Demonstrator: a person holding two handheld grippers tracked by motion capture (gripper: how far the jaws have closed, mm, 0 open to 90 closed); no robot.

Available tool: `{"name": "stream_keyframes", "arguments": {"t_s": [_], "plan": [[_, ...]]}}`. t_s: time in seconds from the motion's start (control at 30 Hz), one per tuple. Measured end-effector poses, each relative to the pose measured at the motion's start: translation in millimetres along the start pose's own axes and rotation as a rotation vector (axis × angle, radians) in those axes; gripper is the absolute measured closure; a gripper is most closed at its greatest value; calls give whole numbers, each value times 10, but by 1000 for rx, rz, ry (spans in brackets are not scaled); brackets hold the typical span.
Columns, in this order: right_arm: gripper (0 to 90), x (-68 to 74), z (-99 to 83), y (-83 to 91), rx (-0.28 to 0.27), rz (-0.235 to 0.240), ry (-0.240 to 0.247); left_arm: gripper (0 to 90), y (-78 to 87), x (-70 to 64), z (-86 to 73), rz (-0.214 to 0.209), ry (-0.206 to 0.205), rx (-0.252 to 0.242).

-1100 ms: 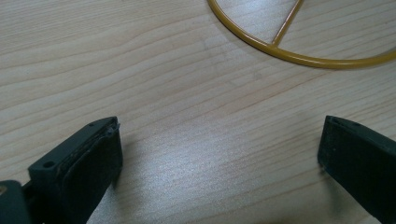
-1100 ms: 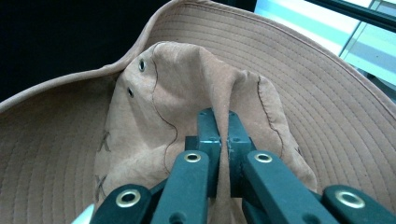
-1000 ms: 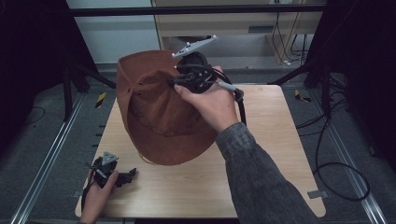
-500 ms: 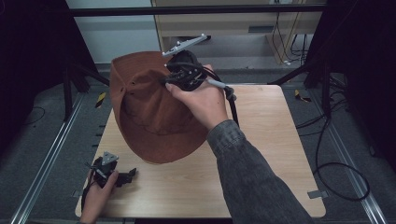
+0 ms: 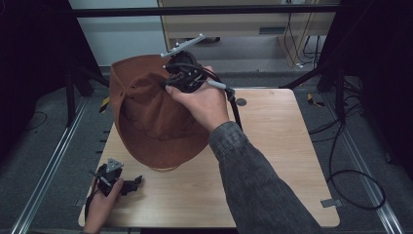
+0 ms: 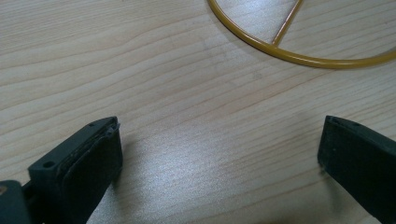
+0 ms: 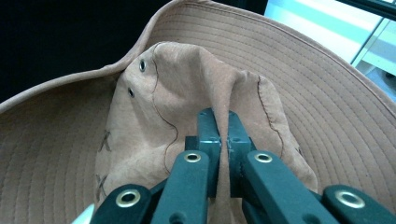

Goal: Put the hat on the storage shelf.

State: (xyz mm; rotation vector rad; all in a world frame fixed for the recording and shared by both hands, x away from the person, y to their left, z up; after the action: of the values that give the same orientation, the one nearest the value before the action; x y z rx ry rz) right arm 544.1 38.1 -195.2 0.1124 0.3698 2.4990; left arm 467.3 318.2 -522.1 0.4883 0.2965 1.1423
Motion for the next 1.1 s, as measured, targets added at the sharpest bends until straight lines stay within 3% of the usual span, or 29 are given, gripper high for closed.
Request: {"name": "stream_keyframes", "arguments": {"t_s": [1.1], "plan": [[892,92,-73,-284,32,34,1,0,0,-2,-1,-3,2,1]]}}
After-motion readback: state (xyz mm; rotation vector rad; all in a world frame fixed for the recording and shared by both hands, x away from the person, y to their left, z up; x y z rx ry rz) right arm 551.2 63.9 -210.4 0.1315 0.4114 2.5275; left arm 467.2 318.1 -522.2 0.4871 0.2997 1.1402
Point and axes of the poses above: each handheld gripper's, and its own axes: y roughly backward along the jaws, z roughly out of its top, x roughly to its left, the point moved 2 cm from there along -y, roughly forward along the jaws, and after that the axes turned 14 degrees about -x, right-handed, at the moved point
